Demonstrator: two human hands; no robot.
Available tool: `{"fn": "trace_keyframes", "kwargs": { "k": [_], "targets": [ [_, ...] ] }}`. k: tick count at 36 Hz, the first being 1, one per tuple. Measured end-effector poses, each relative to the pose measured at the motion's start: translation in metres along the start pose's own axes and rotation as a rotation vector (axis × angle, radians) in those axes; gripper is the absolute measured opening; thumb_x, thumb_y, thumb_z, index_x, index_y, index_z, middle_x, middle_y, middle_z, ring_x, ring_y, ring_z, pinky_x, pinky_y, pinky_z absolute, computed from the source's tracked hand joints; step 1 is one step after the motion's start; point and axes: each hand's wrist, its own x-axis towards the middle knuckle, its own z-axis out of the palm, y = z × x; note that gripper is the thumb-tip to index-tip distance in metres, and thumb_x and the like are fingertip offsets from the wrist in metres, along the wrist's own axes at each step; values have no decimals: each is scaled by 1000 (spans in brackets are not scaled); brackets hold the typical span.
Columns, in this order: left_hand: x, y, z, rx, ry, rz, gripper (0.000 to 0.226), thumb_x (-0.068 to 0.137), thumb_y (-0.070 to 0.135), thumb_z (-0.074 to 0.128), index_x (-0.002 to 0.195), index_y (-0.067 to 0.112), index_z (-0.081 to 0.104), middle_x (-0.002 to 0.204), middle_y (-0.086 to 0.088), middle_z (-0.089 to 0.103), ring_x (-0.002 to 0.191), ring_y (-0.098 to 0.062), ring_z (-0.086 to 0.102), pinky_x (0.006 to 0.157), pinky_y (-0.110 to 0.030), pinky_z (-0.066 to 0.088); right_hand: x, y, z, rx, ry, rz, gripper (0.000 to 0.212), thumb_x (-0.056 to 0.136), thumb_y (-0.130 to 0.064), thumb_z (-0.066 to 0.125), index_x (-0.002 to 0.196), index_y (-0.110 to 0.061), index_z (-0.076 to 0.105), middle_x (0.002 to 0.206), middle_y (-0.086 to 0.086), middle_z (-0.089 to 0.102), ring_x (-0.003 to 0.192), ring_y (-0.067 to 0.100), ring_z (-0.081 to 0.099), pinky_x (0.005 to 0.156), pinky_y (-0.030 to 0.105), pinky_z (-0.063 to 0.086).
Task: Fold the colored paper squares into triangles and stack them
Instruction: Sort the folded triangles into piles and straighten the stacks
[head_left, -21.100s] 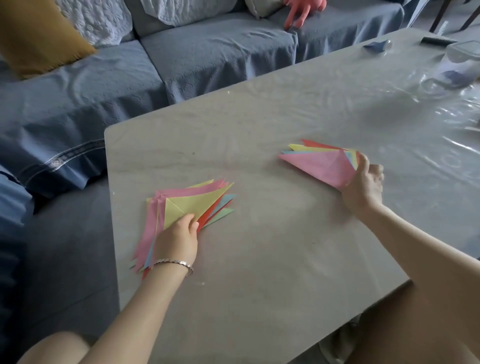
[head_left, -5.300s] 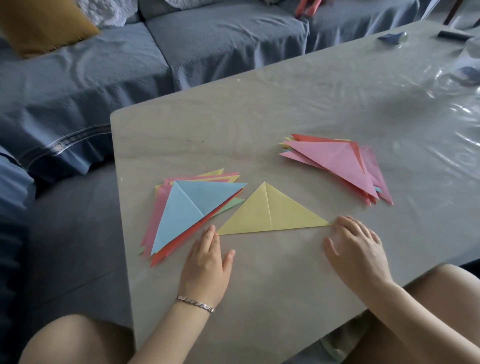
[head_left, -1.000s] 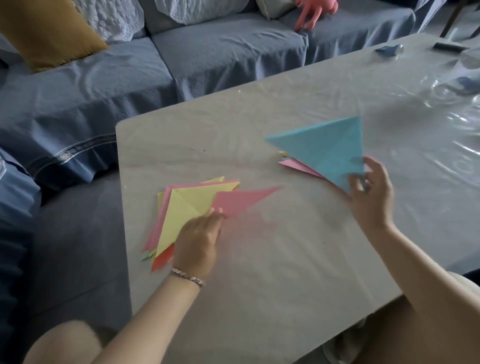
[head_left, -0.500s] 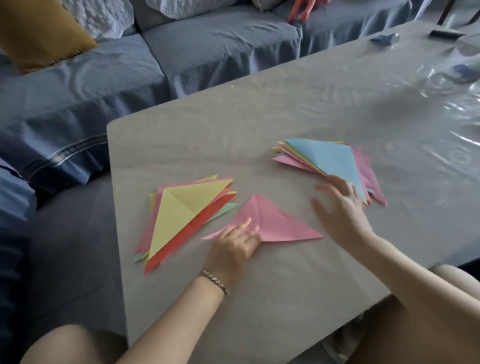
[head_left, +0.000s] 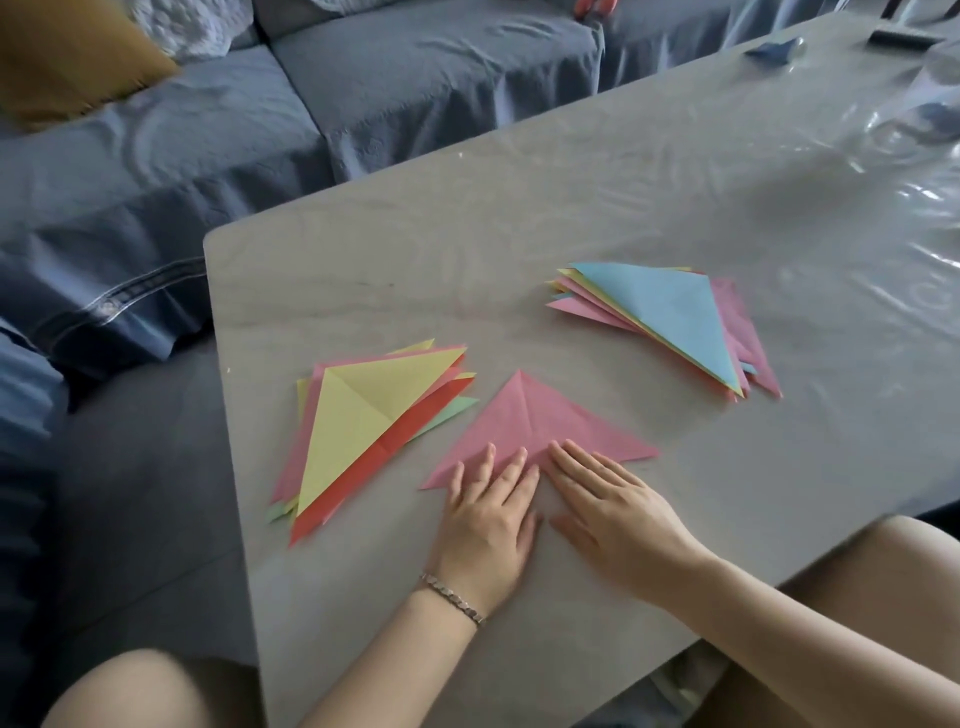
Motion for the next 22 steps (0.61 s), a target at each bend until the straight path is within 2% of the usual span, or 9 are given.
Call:
{"fn": "trace_keyframes", "kwargs": {
  "k": [3, 6, 10, 12, 14, 16, 18, 22],
  "targets": [
    [-1, 2, -2, -5, -40, -81, 51, 94, 39, 22, 111, 21, 67, 120, 4, 63, 112, -27, 58, 85, -54, 47, -3, 3, 1, 10, 34, 4, 68, 99, -45, 11, 118, -6, 63, 128, 9, 58, 119, 22, 54, 106, 25, 26],
    [-6, -2, -3, -4, -31, -116, 44, 85, 35, 34, 110, 21, 67, 120, 5, 63, 112, -25, 59, 84, -54, 47, -8, 8, 1, 2, 82, 11, 66, 100, -41, 11, 116, -5, 64, 126, 10, 59, 117, 23, 56, 104, 27, 34],
    [-17, -13, -4, -6, -16, -143, 45, 88, 35, 32, 111, 18, 66, 120, 4, 63, 112, -24, 58, 85, -52, 46, -17, 20, -2, -28, 145, 64, 64, 101, -38, 13, 116, 0, 63, 126, 14, 58, 116, 29, 55, 110, 30, 22],
    [-21, -18, -6, -20, -27, -158, 51, 94, 37, 23, 113, 16, 65, 121, 2, 62, 114, -24, 57, 87, -51, 46, -22, 26, -4, -24, 146, 111, 65, 101, -38, 14, 116, 1, 63, 126, 15, 57, 116, 31, 55, 107, 33, 25],
    [-26, -24, -6, -39, -14, -165, 50, 93, 36, 26, 114, 12, 64, 121, -1, 62, 115, -25, 56, 91, -45, 46, -28, 32, -7, -30, 149, 155, 65, 101, -38, 13, 115, 2, 63, 125, 16, 58, 114, 32, 56, 105, 32, 27],
    [-31, -29, -6, -81, 1, -195, 52, 94, 36, 25, 115, 8, 64, 122, -5, 61, 115, -26, 56, 101, -34, 35, -36, 40, -10, -40, 156, 192, 65, 101, -37, 14, 115, 3, 63, 125, 17, 58, 114, 33, 56, 108, 30, 24],
    [-35, -35, -9, -118, 3, -241, 62, 98, 39, 14, 115, 4, 63, 122, -8, 61, 115, -27, 56, 103, -27, 26, -43, 48, -12, -49, 156, 220, 64, 101, -37, 14, 117, 2, 61, 127, 15, 56, 116, 34, 54, 109, 29, 21],
    [-42, -43, -13, -118, 18, -286, 67, 98, 42, 9, 115, 4, 62, 123, -7, 60, 116, -26, 55, 107, -21, 14, -47, 52, -10, -70, 164, 239, 62, 100, -39, 15, 120, -2, 61, 130, 9, 55, 125, 31, 45, 109, 31, 23]
  ]
}}
